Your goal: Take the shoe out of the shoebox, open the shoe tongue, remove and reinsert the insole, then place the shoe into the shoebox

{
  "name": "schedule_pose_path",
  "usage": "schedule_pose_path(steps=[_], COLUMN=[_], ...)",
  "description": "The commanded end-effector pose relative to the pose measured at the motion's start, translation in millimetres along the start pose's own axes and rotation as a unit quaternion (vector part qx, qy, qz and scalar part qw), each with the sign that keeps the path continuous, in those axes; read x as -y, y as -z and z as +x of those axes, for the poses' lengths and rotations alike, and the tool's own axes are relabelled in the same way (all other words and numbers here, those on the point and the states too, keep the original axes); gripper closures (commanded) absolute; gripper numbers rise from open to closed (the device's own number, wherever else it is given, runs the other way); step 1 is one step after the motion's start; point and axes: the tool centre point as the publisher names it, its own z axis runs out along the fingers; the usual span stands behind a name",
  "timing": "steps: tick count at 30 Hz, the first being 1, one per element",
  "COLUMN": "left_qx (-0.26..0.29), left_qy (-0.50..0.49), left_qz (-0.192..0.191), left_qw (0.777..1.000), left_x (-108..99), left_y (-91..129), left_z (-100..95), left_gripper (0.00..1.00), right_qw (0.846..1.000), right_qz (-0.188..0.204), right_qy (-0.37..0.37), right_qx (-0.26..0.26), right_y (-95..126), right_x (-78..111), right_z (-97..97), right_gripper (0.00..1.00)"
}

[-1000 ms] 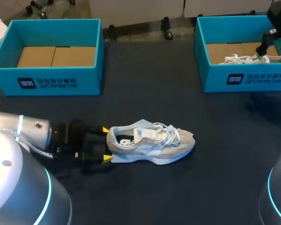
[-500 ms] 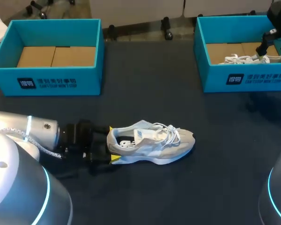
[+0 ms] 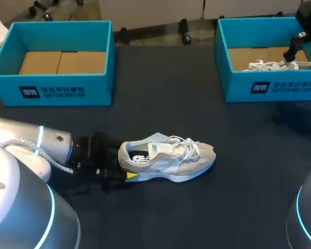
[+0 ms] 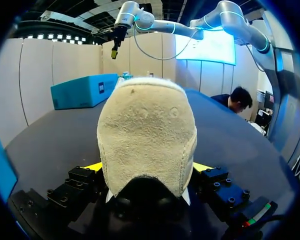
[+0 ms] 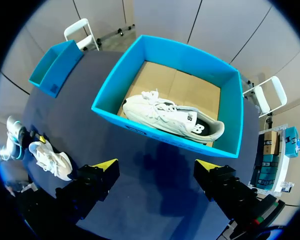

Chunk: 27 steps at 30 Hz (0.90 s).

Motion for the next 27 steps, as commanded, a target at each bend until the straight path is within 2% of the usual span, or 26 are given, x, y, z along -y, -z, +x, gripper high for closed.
schedule_pose_path(steps=[1, 3, 4, 5, 27], left_qx=[-0.003, -0.004, -0.005, -0.006, -0.009], left_qy=[-0.001, -0.002, -0.003, -0.004, -0.005], left_qz=[-0.006, -0.008, -0.009, -0.012, -0.024], left_qw=[1.000, 1.000, 1.000, 1.000, 1.000], left_x=[-0.9, -0.8, -0.8, -0.7, -3.5], left_y=[-6.7, -7.3, -7.7, -7.9, -6.7], left_z=[-2.2, -2.9, -3.5, -4.2, -10.1], left_gripper=[0.47, 0.76, 0.95, 1.00, 1.00], right_qw=[1.000, 1.000, 1.000, 1.000, 1.000], right_qz=[0.000, 0.000, 0.000, 0.000, 0.000], right_qy=[0.000, 0.000, 0.000, 0.000, 0.000], right_qx=[0.001, 0.001, 0.001, 0.001, 0.001], right_y=[-0.3, -0.3, -0.3, -0.3, -0.3], right_x=[-0.3, -0.3, -0.3, -0.3, -0.3], right_z=[0.4, 0.4, 0.4, 0.4, 0.4], right_gripper=[0.00, 0.00, 0.00, 0.00, 0.00])
